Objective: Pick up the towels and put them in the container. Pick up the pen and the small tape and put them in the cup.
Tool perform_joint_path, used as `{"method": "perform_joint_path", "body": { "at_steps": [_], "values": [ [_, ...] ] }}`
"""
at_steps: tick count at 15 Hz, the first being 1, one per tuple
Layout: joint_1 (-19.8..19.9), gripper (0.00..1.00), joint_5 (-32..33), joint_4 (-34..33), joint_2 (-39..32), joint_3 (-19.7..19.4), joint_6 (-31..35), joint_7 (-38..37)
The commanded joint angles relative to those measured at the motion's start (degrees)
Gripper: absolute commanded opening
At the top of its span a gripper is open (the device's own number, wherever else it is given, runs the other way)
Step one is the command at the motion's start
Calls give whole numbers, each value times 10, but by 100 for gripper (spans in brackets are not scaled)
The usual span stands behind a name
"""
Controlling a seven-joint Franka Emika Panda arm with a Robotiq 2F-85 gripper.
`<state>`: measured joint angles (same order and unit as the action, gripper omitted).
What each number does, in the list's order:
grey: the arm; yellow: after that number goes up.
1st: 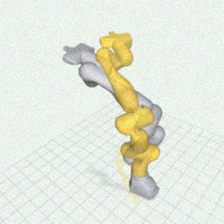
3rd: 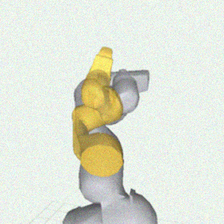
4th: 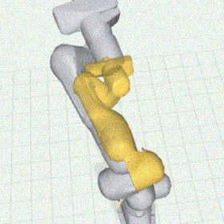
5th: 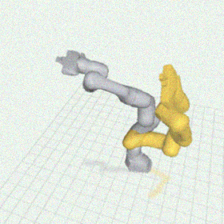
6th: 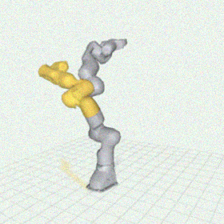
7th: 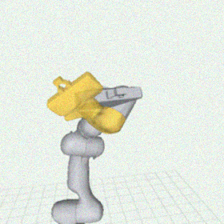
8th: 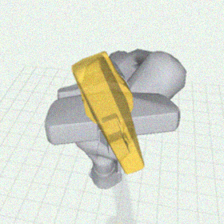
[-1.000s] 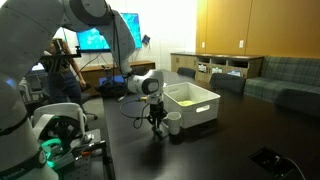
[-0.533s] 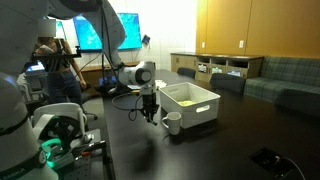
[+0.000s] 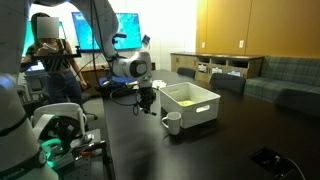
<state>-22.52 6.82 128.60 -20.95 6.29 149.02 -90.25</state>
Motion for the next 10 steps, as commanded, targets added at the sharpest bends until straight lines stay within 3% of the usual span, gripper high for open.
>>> {"method": "perform_joint_path", "body": {
  "at_steps": [1,3,6,7,10],
  "values": [
    [80,5,-66,32,37,66,32,153],
    [131,5,-115,29,41,113,21,239],
    [184,5,-192,15,43,150,-16,368],
    [168,5,-227,10,45,128,-30,411],
    [174,5,-284,2,51,108,-83,516]
  ]
}}
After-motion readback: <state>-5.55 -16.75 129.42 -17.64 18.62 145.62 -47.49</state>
